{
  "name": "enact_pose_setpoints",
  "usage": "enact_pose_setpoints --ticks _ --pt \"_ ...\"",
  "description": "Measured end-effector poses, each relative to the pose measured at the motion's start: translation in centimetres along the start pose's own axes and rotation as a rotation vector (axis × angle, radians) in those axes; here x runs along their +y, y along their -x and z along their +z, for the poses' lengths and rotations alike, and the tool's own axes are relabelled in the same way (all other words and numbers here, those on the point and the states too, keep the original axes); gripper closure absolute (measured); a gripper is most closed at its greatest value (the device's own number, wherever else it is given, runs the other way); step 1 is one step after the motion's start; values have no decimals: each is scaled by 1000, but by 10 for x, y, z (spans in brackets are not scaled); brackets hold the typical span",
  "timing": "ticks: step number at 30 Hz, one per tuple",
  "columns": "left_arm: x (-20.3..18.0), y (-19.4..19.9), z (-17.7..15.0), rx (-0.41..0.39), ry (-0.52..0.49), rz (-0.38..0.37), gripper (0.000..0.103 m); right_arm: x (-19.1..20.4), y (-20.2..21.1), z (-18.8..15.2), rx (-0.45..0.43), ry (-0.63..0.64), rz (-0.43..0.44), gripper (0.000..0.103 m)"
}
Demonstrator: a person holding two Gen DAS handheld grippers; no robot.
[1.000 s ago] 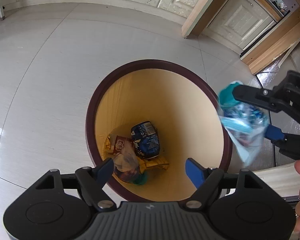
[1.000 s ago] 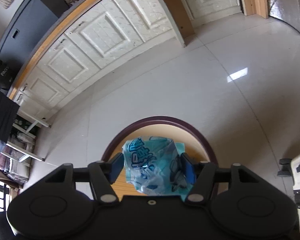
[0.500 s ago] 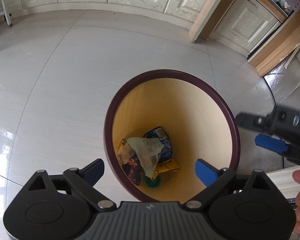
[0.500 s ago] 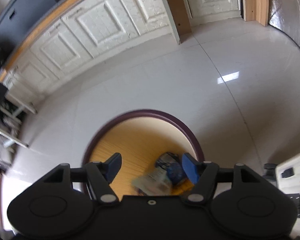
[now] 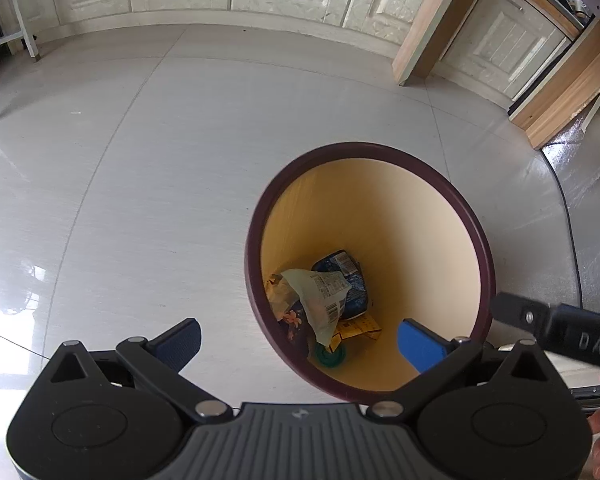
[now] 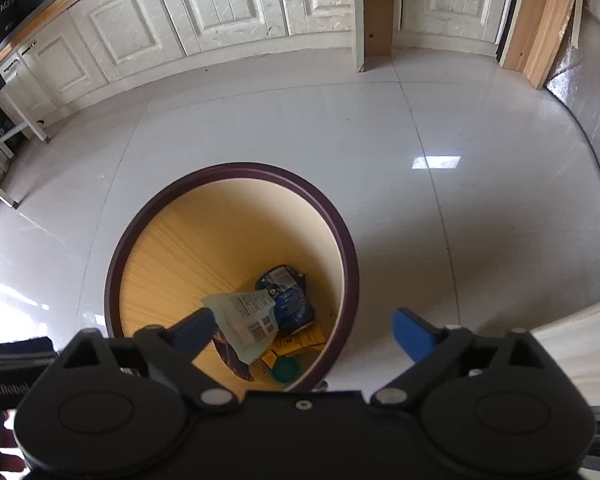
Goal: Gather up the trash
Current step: 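Open both tools to drop the cap and plastic bag into the wastebasket, then move both open tools up from the wastebasket back toward the table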
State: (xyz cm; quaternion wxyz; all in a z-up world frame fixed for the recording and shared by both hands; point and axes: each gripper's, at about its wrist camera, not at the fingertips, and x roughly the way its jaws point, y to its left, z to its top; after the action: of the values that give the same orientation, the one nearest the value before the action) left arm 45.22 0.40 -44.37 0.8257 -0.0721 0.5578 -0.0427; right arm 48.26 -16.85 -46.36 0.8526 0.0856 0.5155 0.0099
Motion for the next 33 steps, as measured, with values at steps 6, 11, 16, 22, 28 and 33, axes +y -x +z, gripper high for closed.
enact_pose_setpoints --ticks 6,11,16,22,28,33 --pt "1 18 -3 -10 -3 10 0 0 18 -8 16 36 -48 0" --pt "1 39 -8 -25 -12 13 0 -1 40 -14 -4 42 -79 0" --pt "0 59 -14 -39 -20 20 0 -2 61 -17 -23 32 -82 0" --pt "0 87 -23 -62 -27 22 0 6 91 -22 -53 57 -83 0" --pt "4 123 -35 -100 -23 23 0 20 131 -29 -105 100 -78 0" --pt "12 158 -46 -146 -13 23 0 29 167 -33 -162 119 -75 0"
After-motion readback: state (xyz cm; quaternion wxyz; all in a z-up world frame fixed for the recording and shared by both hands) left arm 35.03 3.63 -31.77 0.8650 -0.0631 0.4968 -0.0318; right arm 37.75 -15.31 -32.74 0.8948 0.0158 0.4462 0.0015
